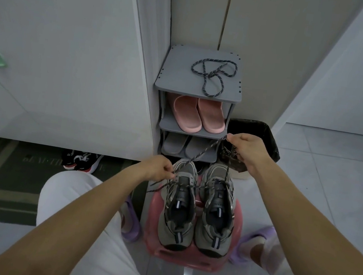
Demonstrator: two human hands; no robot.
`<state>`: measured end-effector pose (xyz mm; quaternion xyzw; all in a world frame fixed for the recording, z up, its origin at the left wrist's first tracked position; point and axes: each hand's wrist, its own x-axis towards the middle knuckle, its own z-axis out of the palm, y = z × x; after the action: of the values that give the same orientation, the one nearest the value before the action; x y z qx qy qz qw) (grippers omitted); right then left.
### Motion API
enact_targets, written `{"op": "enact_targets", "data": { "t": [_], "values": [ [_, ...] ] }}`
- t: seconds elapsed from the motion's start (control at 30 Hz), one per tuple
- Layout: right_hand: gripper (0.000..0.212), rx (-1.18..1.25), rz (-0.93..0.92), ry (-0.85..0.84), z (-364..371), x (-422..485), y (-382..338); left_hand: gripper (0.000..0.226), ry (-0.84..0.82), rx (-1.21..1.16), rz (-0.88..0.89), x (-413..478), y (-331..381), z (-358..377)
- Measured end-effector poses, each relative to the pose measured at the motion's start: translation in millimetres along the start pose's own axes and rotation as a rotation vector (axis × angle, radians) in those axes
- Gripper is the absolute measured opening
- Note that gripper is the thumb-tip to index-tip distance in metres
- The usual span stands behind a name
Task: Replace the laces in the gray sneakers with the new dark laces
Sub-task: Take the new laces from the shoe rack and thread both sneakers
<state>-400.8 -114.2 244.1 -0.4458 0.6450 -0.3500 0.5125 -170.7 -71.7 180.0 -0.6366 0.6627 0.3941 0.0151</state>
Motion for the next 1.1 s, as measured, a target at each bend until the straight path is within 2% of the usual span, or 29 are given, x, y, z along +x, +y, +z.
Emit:
{"op": "enact_targets", "data": {
  "t": [0.1, 0.23, 0.27, 0.33, 0.37, 0.43, 0.53, 0.63, 0.73, 0.87, 1.03, 1.1],
  "values": [
    [0.01, -0.062, -0.069, -0.093, 7, -2, 0, 0.022, 0.011, -0.128, -0.025, -5, 9, 0],
    [0.028, -0.195, -0.052, -0.232, 14, 0, 19, 0.011, 0.039, -0.659, -0.086, -7, 26, 9],
    [0.026, -0.292, -0.05, -0.235, 13, 1, 28, 0.011, 0.039, -0.741, -0.088, -5, 30, 12],
    [0.009, -0.585, -0.084, -0.221, 8, 3, 47, 0.011, 0.046, -0.824, -0.091, -1, 40, 20],
    [0.016, -0.725, -0.085, -0.225, 6, 1, 57, 0.012, 0.065, -0.841, -0.098, 3, 45, 25],
    [0.03, -0.921, -0.1, -0.247, 4, -3, 78, 0.013, 0.125, -0.847, -0.118, 12, 55, 33],
    [0.025, -1.023, -0.136, -0.283, 3, -8, 102, 0.018, 0.216, -0.796, -0.143, 28, 66, 45],
    [0.028, -0.992, -0.174, -0.286, 1, -8, 111, 0.023, 0.278, -0.643, -0.134, 38, 72, 53],
    [0.027, -0.952, -0.188, -0.266, -1, -6, 113, 0.01, 0.3, -0.478, -0.103, 42, 73, 58],
    [0.033, -0.89, -0.177, -0.261, 0, -4, 114, 0.01, 0.295, -0.45, -0.105, 48, 72, 58],
    [0.038, -0.856, -0.14, -0.254, 2, 0, 117, 0.019, 0.196, -0.416, -0.139, 55, 71, 60],
    [0.032, -0.86, -0.115, -0.244, 2, 1, 117, 0.025, 0.181, -0.423, -0.143, 57, 70, 63]
  ]
}}
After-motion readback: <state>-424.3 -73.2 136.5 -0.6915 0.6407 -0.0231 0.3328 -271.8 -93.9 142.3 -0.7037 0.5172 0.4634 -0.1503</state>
